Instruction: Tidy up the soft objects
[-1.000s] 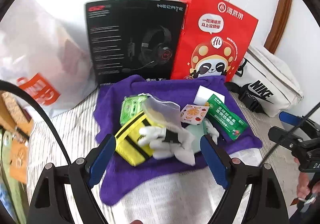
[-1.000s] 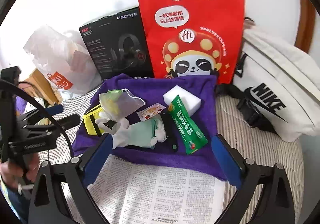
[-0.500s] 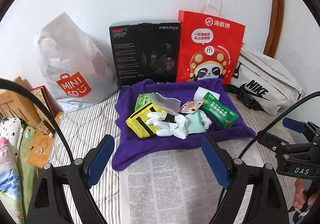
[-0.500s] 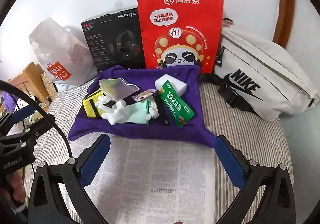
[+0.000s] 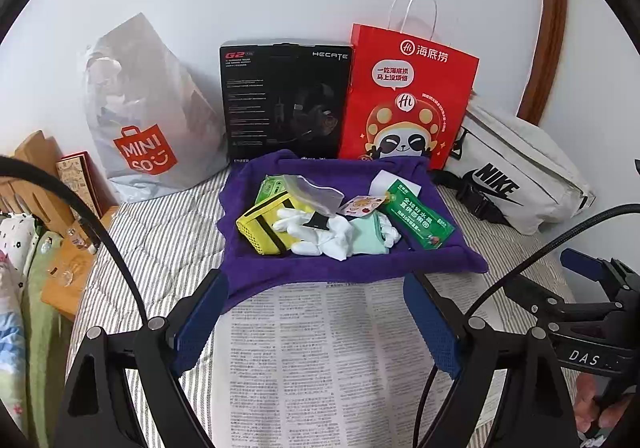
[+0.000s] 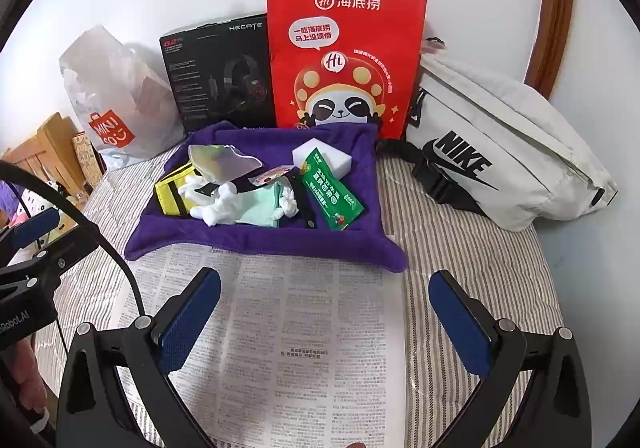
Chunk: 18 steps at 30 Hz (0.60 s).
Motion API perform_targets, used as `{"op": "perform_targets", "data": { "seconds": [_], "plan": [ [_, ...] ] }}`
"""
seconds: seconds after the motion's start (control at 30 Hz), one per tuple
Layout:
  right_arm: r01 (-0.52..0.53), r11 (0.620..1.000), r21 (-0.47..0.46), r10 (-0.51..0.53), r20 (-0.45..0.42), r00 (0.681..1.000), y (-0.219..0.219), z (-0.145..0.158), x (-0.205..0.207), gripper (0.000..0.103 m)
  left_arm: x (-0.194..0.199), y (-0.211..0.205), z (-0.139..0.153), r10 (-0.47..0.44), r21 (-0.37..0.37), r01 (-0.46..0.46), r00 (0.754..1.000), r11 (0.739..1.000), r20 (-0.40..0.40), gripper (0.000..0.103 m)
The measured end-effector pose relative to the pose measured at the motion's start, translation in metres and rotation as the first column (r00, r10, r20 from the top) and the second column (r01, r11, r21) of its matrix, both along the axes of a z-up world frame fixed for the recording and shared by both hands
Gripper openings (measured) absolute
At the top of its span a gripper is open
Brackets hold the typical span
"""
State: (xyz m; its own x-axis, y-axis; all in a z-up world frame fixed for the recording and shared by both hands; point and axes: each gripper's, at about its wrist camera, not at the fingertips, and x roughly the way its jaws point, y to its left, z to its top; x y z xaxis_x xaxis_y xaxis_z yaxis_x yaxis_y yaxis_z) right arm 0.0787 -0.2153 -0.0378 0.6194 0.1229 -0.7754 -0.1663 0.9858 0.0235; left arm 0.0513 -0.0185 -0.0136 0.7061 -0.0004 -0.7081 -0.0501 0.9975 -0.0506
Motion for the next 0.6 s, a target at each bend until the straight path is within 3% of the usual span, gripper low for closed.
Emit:
{"op": "perform_targets", "data": {
  "seconds": [0.6],
  "plan": [
    [0.015, 1.0, -0.007, -0.015, 0.003, 1.0, -0.0036, 0.004, -0.0025, 0.102, 0.0004, 0.0066, -0.0078, 0.017, 0.001, -0.017, 0.999, 1.0, -0.035, 0.089]
  ]
}}
